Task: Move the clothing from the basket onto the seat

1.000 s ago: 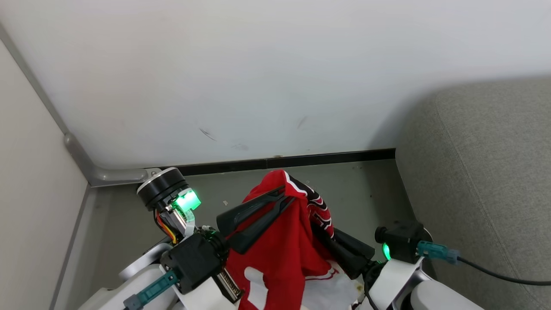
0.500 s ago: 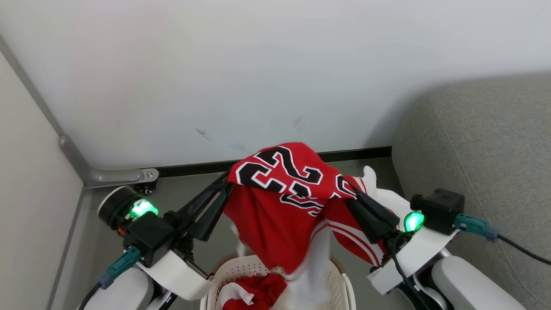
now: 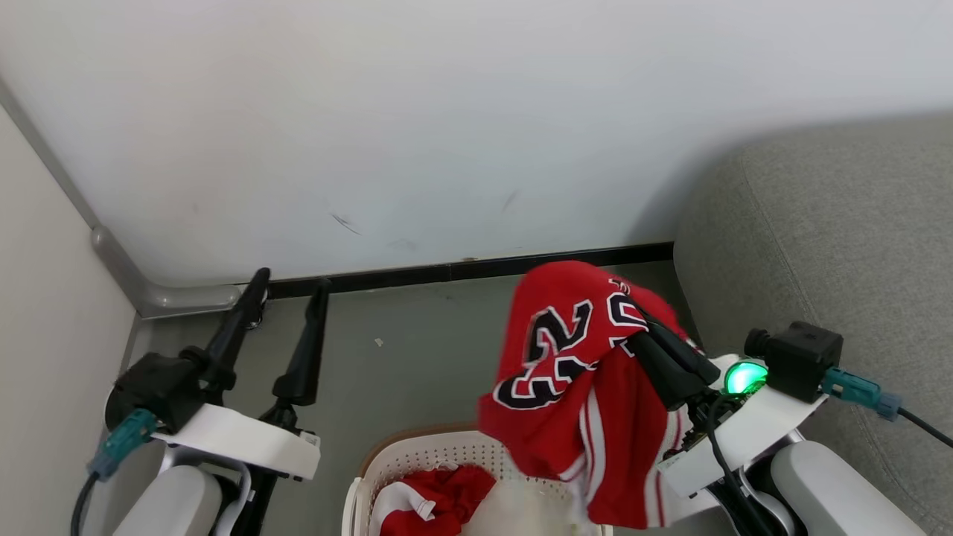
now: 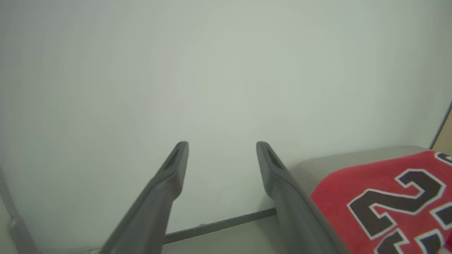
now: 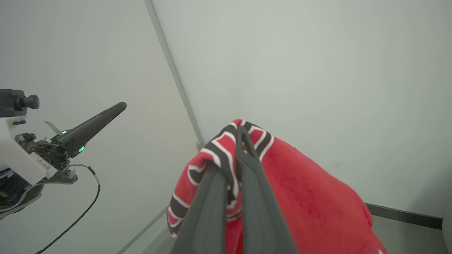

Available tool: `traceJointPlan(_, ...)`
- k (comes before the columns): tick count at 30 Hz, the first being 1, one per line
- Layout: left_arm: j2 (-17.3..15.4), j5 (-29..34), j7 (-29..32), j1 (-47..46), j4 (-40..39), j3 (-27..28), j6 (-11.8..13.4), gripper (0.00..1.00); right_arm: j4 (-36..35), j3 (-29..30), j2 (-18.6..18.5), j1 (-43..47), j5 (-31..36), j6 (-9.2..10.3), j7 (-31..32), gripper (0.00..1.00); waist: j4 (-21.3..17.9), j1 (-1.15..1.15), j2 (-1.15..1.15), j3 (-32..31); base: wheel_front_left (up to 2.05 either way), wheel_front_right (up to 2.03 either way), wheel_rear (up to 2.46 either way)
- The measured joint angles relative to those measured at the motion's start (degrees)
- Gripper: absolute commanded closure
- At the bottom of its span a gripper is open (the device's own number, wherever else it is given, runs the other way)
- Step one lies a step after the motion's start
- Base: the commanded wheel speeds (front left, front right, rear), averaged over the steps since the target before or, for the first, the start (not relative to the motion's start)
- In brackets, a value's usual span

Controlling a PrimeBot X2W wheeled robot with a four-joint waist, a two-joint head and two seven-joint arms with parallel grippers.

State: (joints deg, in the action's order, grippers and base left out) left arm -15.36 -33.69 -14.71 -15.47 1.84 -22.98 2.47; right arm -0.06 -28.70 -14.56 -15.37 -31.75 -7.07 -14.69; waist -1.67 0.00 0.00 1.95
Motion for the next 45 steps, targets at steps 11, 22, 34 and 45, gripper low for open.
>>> traceJointPlan(11, 2.64, -4.59, 0.0, 2.4, 3.41, 8.55, 2.26, 0.0, -0.81, 5.13, 0.29, 3.38, -0.13, 0.0, 0.0, 1.0, -0.67, 0.0, 0.0, -0.01, 0.0, 0.0, 0.0)
traceJointPlan(22, 0.9, -2.76, 0.0, 5.98, 7.21, 12.4, 2.48, 0.0, -0.79, 10.34, 1.15, 7.08, -0.09, 0.0, 0.0, 1.0, -2.01, 0.0, 0.0, -0.44, 0.0, 0.0, 0.0)
traceJointPlan(34, 0.48, 1.93, 0.01, 7.93, 10.51, 12.65, 3.43, 0.0, -0.7, 11.78, 1.27, 8.18, 1.27, 0.0, 0.0, 1.0, -2.46, 0.0, 0.0, -1.01, 0.0, 0.0, 0.0)
traceJointPlan(45, 1.55, 2.04, 0.01, 7.97, 11.25, 13.72, 2.85, 0.0, -0.63, 11.67, 1.96, 8.49, 2.09, 0.0, 0.0, 1.0, -2.68, 0.0, 0.0, -2.0, 0.0, 0.0, 0.0)
